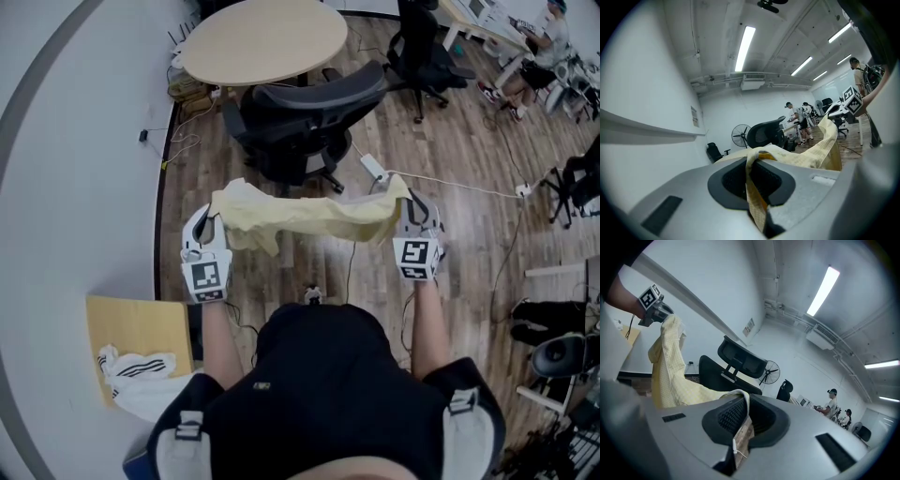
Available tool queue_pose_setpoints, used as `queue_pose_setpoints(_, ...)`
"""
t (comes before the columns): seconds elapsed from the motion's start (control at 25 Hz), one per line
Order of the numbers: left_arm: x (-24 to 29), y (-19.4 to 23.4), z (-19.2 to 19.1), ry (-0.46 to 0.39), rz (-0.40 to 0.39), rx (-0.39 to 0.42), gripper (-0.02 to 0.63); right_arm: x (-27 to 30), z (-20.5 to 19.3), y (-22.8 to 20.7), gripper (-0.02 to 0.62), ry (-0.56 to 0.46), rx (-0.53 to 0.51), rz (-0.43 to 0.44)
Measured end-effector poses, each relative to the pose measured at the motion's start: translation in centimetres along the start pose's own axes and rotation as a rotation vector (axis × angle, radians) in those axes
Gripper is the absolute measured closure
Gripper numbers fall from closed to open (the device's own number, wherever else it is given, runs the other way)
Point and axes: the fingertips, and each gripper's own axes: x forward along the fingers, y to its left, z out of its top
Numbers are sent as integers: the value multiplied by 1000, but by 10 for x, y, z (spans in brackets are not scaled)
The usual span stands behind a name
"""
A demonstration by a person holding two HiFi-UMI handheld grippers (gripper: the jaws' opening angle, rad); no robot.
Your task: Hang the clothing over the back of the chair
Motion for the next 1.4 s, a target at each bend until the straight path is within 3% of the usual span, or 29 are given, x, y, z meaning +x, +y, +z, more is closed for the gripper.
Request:
queue_pose_setpoints(0.56, 24, 26, -17, -5, -21, -35, 597, 21, 21, 1, 594, -13, -16, -57)
queue_pose_setpoints(0.84, 35, 34, -8, -14, 17, -44, 597, 36, 29, -19, 594, -52, -11, -87)
queue_pose_setpoints(1.2, 58, 29, 11, -5, 67, -29, 597, 76, 38, -53, 594, -107, -38, -70)
queue_pose_setpoints(1.4, 69, 32, 17, -3, 134, -26, 597, 100, 50, -71, 594, -157, -49, -44)
